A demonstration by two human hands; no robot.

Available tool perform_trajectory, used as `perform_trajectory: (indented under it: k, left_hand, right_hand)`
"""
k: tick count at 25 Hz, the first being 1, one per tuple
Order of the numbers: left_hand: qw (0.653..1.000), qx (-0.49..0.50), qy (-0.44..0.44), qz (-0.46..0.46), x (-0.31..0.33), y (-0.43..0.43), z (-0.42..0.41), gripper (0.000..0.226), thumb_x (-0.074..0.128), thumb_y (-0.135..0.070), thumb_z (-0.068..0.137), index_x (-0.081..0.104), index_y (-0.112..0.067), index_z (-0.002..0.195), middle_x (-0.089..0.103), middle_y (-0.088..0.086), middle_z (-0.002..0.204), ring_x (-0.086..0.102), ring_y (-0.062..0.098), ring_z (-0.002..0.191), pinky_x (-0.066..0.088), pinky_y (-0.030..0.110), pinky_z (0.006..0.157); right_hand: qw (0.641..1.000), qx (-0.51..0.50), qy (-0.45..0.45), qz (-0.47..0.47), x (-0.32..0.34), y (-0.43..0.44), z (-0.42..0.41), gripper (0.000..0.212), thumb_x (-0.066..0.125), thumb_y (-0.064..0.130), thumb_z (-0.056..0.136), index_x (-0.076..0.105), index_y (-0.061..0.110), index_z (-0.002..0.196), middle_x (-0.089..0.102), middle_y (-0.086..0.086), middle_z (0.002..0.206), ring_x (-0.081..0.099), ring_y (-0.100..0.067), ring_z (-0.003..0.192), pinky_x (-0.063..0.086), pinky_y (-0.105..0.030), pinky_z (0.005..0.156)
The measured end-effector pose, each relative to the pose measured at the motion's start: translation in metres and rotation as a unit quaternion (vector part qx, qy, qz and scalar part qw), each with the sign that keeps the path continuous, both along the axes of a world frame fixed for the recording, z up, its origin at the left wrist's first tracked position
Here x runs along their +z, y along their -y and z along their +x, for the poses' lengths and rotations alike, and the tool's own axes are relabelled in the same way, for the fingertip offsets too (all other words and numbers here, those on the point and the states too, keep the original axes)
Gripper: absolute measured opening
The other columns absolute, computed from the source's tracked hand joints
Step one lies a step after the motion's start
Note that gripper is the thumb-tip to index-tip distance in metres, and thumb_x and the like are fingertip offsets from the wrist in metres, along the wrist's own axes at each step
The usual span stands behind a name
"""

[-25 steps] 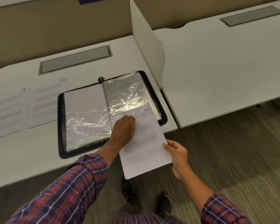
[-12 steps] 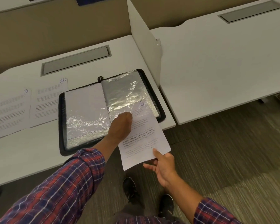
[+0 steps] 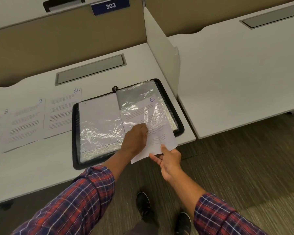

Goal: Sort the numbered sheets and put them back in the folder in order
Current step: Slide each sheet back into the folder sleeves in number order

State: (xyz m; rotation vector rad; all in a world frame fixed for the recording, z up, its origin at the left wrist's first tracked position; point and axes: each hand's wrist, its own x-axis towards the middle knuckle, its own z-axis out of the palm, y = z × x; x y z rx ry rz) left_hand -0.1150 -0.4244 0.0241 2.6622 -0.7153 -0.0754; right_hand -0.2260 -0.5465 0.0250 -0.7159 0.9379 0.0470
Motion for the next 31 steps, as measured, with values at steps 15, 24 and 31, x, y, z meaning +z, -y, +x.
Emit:
perform_trajectory:
  k: [15, 24, 31]
  left_hand:
    - [0.998, -0.009, -0.056, -0.01, 0.004, -0.015, 0.011, 0.025, 0.053, -0.022, 0.106, 0.071, -0.009, 0.118, 0.062, 0.006, 0.142, 0.056, 0.024, 0.13, 0.052, 0.041, 0.101]
    - [0.997, -0.013, -0.068, -0.027, 0.003, -0.019, 0.011, 0.032, 0.046, -0.031, 0.109, 0.072, -0.013, 0.116, 0.06, 0.005, 0.147, 0.053, 0.021, 0.136, 0.048, 0.042, 0.108]
    - [0.996, -0.004, -0.073, -0.057, 0.005, -0.022, 0.013, 0.025, 0.053, -0.027, 0.107, 0.074, -0.013, 0.112, 0.064, 0.004, 0.14, 0.057, 0.02, 0.131, 0.051, 0.043, 0.105]
  right_hand:
    - [0.988, 0.039, -0.012, -0.146, -0.007, -0.025, 0.044, 0.015, 0.059, 0.01, 0.105, 0.065, 0.012, 0.118, 0.075, -0.014, 0.104, 0.08, -0.024, 0.079, 0.066, -0.039, 0.07]
    - [0.974, 0.047, -0.033, -0.221, -0.011, -0.026, 0.095, 0.012, 0.069, 0.016, 0.1, 0.071, 0.009, 0.092, 0.077, -0.012, 0.094, 0.074, -0.023, 0.085, 0.06, -0.031, 0.066]
    - [0.961, 0.112, -0.031, -0.252, -0.002, -0.015, 0.098, 0.02, 0.067, 0.023, 0.101, 0.074, 0.009, 0.089, 0.077, -0.011, 0.086, 0.072, -0.024, 0.066, 0.05, -0.024, 0.048]
